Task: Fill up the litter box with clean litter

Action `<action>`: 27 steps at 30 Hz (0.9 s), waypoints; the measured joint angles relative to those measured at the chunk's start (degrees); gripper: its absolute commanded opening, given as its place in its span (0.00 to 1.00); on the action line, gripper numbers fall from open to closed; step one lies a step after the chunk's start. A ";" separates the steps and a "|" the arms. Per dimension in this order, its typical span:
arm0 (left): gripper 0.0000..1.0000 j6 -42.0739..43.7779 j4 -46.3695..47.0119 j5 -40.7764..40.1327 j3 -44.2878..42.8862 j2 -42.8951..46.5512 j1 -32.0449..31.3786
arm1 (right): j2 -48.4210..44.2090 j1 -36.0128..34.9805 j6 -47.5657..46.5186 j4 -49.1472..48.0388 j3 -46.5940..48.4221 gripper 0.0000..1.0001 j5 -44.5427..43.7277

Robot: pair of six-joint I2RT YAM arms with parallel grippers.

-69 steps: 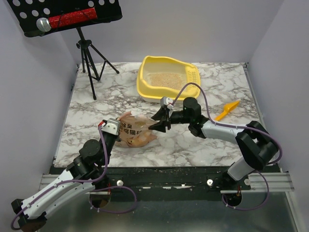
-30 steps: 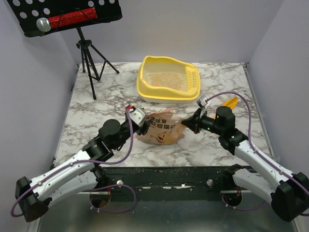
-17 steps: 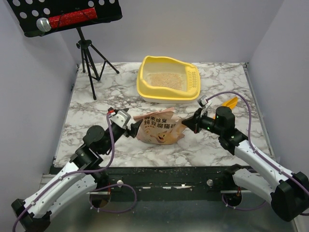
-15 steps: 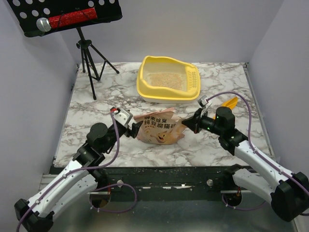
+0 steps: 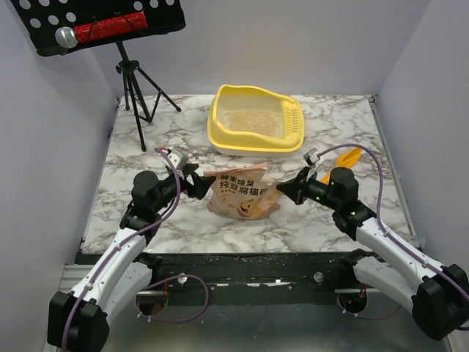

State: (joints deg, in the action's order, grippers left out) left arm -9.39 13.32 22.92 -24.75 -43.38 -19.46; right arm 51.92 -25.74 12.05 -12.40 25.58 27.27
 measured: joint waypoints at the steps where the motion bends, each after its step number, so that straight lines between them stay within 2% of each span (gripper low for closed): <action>1: 0.81 -1.57 2.03 1.90 0.15 -0.63 0.96 | 0.00 0.00 0.15 -0.13 -0.09 0.00 0.13; 8: 0.80 -9.49 12.41 13.00 0.17 -6.71 2.62 | -0.48 0.04 0.59 -0.63 -0.59 0.00 0.50; 15: 0.78 -12.83 16.61 18.43 0.42 -9.31 2.62 | -0.59 0.11 0.68 -0.81 -0.74 0.01 0.50; 23: 0.61 -12.70 16.48 18.93 0.59 -11.08 2.58 | -0.59 0.11 1.90 -1.33 -1.03 0.00 1.07; 27: 0.48 -12.50 15.26 18.91 0.59 -11.87 2.58 | -0.59 0.26 2.51 -1.51 -1.05 0.00 2.16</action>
State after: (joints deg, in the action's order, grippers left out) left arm -21.89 28.58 41.82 -24.16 -55.24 -16.88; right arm 51.33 -25.47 14.57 -13.91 24.53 29.43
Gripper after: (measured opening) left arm 0.579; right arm 0.009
